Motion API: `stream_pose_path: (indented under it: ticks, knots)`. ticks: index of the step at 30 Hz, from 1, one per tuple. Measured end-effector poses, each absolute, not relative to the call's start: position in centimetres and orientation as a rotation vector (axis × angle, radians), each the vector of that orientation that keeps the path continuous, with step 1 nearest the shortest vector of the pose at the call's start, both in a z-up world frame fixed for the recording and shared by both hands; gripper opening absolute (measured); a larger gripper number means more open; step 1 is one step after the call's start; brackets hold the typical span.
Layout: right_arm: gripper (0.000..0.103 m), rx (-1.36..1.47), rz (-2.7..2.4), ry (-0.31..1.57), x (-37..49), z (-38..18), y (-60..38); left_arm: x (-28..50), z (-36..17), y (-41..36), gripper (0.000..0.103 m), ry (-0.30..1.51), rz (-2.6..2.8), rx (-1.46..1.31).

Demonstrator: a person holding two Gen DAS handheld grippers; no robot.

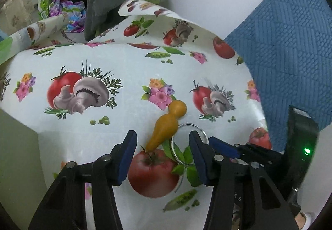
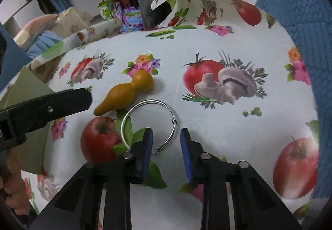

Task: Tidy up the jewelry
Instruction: 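Grasp the yellow gourd figure with the left gripper while the right grasps the silver ring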

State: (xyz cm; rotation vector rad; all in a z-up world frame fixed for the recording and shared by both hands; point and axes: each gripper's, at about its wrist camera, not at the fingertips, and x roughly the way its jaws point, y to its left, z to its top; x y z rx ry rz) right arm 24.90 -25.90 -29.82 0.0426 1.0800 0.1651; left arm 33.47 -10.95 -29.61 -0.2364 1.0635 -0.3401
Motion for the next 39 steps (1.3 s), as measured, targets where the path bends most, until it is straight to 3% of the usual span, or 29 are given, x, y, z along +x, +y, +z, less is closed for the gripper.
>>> stream_pose_path:
  ticks: [4,9,25,27,29,39]
  knots:
    - [0.015,-0.007,0.152,1.058,25.1,-30.0,-25.7,34.3,-30.5,-11.2,0.052,1.080,-0.340,-0.230]
    - [0.002,-0.033,0.127,1.068,25.2,-30.1,-25.9,34.7,-31.6,-12.1,0.052,1.099,-0.355,-0.200]
    - [0.001,0.015,0.063,1.106,24.8,-29.7,-29.1,36.1,-32.7,-14.3,0.051,1.071,-0.346,-0.106]
    - [0.001,0.015,0.064,1.106,24.8,-29.7,-29.1,36.4,-32.8,-14.4,0.038,1.070,-0.345,-0.105]
    - [0.001,0.013,0.060,1.109,24.8,-29.7,-29.1,36.5,-32.8,-14.6,0.031,1.069,-0.344,-0.104]
    - [0.001,0.010,0.068,1.100,24.6,-28.8,-28.6,35.2,-31.4,-13.2,0.030,1.065,-0.308,-0.187]
